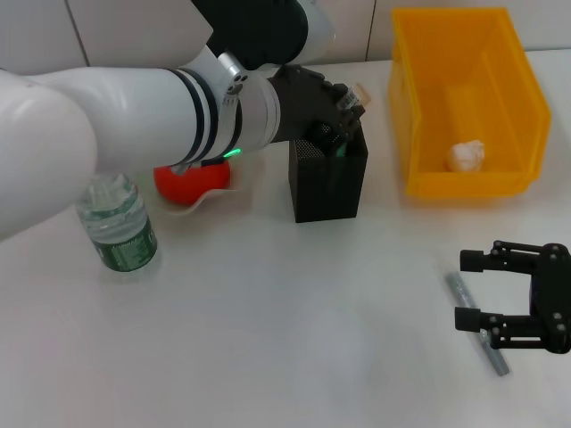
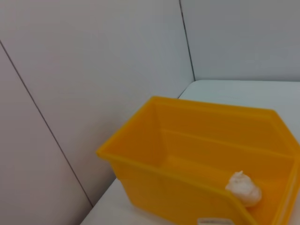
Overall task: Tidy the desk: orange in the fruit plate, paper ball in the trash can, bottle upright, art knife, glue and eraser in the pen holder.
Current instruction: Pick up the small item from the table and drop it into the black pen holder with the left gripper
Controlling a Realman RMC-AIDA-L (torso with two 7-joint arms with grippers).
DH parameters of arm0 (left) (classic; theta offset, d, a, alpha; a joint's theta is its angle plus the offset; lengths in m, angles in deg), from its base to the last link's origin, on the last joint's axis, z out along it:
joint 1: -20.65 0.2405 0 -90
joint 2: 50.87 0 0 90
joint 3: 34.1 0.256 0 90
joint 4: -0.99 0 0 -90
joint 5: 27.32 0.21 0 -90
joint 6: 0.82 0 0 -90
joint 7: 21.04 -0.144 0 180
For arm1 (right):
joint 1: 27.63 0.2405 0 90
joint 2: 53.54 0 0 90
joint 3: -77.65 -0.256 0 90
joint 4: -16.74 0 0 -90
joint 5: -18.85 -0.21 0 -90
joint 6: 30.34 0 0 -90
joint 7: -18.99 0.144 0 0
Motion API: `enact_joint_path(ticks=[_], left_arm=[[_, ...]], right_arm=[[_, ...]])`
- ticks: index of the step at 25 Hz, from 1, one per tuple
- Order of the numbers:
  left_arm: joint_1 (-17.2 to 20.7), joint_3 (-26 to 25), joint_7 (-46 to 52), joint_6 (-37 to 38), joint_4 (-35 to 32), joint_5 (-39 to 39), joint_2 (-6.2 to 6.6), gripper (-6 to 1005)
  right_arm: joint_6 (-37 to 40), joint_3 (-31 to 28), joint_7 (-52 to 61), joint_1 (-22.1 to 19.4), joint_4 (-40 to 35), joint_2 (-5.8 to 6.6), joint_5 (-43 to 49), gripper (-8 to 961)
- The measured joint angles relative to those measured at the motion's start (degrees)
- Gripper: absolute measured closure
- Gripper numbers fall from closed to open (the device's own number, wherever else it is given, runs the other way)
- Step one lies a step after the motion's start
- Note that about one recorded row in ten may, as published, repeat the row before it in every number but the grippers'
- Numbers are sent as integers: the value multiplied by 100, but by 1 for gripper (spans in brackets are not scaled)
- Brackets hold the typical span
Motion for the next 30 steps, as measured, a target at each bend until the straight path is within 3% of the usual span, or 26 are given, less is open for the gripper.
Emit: enact_joint_path(ticks=[10,30], left_arm=[[-116,4,0,-259,395,-20,1,697],[-179,-6,-49,-302,567,-101,0,672]], right_arm=[[-28,0,-4,15,1,0,-10,234],[-49,0,-6,45,-2,0,-8,235]])
